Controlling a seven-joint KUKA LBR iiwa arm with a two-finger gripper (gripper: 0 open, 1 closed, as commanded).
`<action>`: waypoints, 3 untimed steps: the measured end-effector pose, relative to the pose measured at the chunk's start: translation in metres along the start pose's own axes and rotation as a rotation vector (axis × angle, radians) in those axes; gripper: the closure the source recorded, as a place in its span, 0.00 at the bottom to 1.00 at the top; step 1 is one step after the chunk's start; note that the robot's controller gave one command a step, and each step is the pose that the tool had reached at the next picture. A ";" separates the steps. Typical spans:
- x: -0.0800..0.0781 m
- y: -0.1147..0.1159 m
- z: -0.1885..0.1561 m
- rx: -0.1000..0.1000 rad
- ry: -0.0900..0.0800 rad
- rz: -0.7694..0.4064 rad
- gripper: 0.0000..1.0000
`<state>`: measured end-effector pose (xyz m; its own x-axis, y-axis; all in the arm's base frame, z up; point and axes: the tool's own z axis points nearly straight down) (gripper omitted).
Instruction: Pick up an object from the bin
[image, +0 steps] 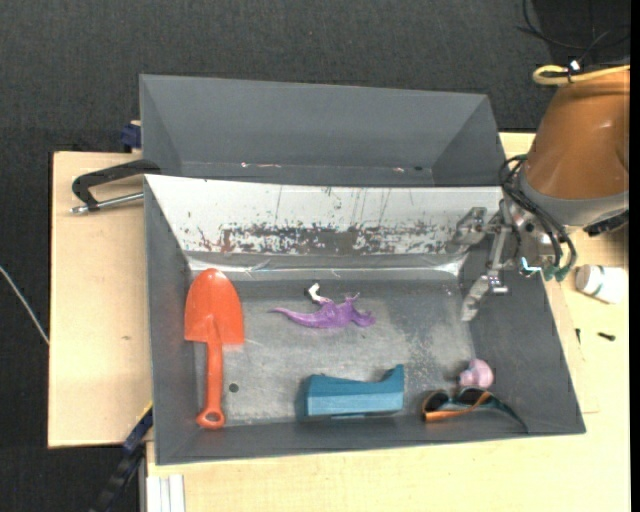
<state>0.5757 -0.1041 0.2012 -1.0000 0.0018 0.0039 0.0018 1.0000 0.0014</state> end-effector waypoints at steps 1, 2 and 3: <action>-0.002 0.000 -0.004 0.001 -0.008 -0.002 0.00; -0.002 0.040 0.043 0.003 -0.014 0.010 0.00; 0.003 0.066 0.070 -0.002 0.000 0.029 0.00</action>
Offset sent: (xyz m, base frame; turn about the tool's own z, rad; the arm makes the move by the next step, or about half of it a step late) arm -0.0005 0.0682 -0.0757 0.0089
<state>0.5724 -0.0380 0.1313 -0.9995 0.0310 0.0037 0.0310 0.9995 0.0036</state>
